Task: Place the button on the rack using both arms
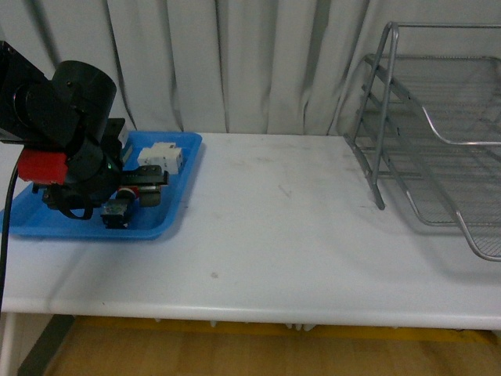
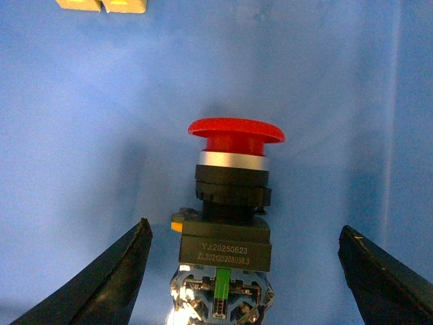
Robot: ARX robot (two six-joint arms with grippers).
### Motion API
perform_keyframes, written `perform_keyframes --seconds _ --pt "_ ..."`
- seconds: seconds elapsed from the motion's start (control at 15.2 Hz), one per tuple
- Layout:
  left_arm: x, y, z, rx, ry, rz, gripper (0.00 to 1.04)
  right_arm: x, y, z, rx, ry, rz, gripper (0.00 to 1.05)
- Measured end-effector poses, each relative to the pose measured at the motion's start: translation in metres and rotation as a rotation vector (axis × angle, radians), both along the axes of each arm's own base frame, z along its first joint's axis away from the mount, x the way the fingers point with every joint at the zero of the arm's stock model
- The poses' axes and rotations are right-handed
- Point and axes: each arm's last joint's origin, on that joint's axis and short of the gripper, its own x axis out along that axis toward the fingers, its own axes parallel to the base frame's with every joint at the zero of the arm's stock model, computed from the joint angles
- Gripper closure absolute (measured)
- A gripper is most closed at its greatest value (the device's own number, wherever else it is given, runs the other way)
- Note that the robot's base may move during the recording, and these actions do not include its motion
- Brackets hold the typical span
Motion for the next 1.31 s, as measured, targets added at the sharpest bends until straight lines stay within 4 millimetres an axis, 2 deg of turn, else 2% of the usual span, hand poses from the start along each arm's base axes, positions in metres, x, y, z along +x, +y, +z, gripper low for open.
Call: perform_keyframes --seconds 0.13,0.33,0.39,0.66,0.79,0.98,1.05,1.18,1.31 --pt "0.000 0.000 -0.004 0.007 0.010 0.001 0.34 0.000 0.000 0.000 0.000 0.000 0.000 0.06" --pt "0.000 0.000 -0.011 0.028 0.022 -0.014 0.65 0.000 0.000 0.000 0.000 0.000 0.000 0.06" --pt "0.000 0.000 -0.011 0.029 0.022 -0.015 0.68 0.000 0.000 0.000 0.000 0.000 0.000 0.06" --pt "0.000 -0.003 -0.007 0.041 0.009 -0.035 0.69 0.000 0.000 0.000 0.000 0.000 0.000 0.06" --pt "-0.003 -0.004 0.010 0.036 -0.041 -0.052 0.69 0.000 0.000 0.000 0.000 0.000 0.000 0.06" --pt "-0.036 -0.011 0.084 -0.012 -0.209 -0.126 0.69 0.000 0.000 0.000 0.000 0.000 0.000 0.06" --pt "-0.066 -0.017 0.113 -0.017 -0.266 -0.179 0.69 0.000 0.000 0.000 0.000 0.000 0.000 0.06" --pt "-0.109 -0.022 0.136 0.000 -0.282 -0.253 0.69 0.000 0.000 0.000 0.000 0.000 0.000 0.06" --pt "-0.169 -0.030 0.165 0.046 -0.318 -0.341 0.69 0.000 0.000 0.000 0.000 0.000 0.000 0.06"
